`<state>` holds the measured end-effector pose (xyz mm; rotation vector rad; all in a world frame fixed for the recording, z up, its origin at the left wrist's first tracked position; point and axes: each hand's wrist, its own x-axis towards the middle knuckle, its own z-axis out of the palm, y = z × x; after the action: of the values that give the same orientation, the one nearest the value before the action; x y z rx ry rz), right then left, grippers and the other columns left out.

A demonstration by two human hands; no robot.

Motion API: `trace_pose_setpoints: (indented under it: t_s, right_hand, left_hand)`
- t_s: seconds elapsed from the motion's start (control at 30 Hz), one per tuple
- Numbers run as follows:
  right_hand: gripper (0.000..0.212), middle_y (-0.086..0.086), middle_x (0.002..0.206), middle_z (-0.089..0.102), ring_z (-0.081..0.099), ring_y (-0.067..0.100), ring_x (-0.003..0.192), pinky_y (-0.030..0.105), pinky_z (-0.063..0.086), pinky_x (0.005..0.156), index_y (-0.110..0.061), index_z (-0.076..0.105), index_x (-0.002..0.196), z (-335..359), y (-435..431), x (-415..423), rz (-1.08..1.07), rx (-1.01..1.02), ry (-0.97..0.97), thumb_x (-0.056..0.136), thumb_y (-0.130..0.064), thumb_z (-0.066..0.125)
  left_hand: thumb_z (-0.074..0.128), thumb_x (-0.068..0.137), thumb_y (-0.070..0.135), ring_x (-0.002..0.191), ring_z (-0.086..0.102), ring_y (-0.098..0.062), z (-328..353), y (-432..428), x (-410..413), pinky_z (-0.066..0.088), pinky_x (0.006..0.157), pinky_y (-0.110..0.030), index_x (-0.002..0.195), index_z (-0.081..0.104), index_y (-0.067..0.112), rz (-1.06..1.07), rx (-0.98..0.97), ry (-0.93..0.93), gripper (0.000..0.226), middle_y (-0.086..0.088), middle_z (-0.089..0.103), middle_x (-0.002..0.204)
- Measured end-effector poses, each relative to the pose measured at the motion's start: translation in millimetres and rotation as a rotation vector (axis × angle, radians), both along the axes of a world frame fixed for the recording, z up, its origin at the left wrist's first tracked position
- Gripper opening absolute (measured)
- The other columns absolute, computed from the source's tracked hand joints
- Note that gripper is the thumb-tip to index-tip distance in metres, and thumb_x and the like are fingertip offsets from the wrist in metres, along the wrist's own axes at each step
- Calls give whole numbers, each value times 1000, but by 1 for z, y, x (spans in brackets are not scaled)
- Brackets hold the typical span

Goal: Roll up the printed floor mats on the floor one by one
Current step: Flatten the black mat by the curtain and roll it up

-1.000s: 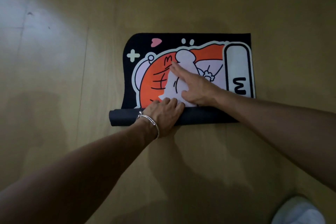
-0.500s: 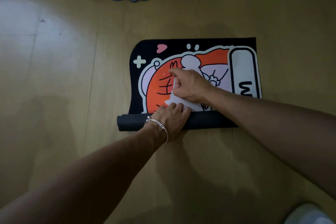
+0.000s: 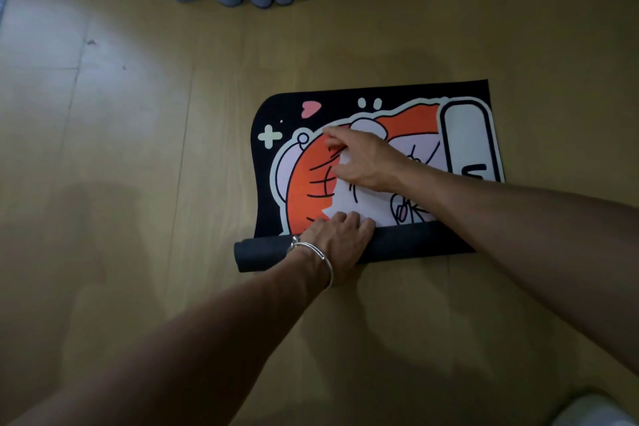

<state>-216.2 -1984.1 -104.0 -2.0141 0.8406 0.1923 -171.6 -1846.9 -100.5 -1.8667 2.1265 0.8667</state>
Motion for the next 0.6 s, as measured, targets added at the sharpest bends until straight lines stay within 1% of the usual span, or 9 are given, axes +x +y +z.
trace_pose_setpoints:
  t_s: [0.03,0.07,0.1,0.13,0.2,0.3,0.4,0.53,0.6]
  right_hand:
    - [55,-1,121,59,56,14,111,29,46,94,-17,43,138,0,1,0,-6,-61,1,86,-9,58]
    - [42,-1,104,61,57,17,100,34,49,90,-16,50,127,1,3,1,-11,-106,0,86,-11,57]
    - [34,-1,93,59,57,17,90,38,50,85,-15,52,119,2,5,4,-12,-126,6,86,-12,57]
    - [30,-1,88,57,56,18,84,40,50,83,-15,52,116,3,7,8,-4,-135,11,86,-12,56]
    - [36,0,90,59,57,19,86,39,50,83,-15,49,122,5,11,20,34,-122,35,86,-10,54]
    - [47,1,105,64,58,17,98,35,49,88,-16,44,134,7,12,39,67,-111,53,89,-8,50]
    - [46,3,106,62,57,19,98,35,49,86,-16,45,133,8,8,52,54,-128,49,87,-11,52]
    - [38,3,102,55,54,20,94,31,43,73,-13,46,125,5,4,58,46,-160,49,88,-10,52]
    - [42,4,105,56,54,21,97,30,43,76,-14,45,129,2,3,61,38,-158,51,88,-9,51]
  left_hand:
    - [55,91,27,114,46,-24,0,0,0,43,95,-40,137,30,16,2,0,0,53,-9,45,129]
    - [55,92,27,114,47,-24,0,0,0,43,95,-40,136,31,17,5,-2,2,52,-9,45,128]
    - [55,92,28,114,47,-24,1,-1,0,43,94,-40,136,31,17,7,-6,3,51,-8,45,128]
    - [54,92,28,113,47,-24,1,-1,0,43,94,-39,135,31,16,6,-12,-2,50,-9,46,127]
    - [52,93,28,112,48,-25,2,-1,-2,43,92,-39,135,32,14,2,-23,-28,49,-10,46,127]
    - [51,93,27,111,48,-25,4,2,-3,41,90,-39,135,31,13,6,-34,-50,48,-11,46,126]
    - [50,94,27,113,47,-25,5,3,-3,39,92,-39,135,31,14,34,-40,-43,47,-10,45,126]
    - [47,95,26,112,48,-25,5,1,4,41,90,-40,134,32,15,23,-60,-77,42,-10,46,125]
    - [47,95,25,112,48,-25,5,0,10,41,90,-40,133,32,15,14,-54,-94,42,-10,46,125]
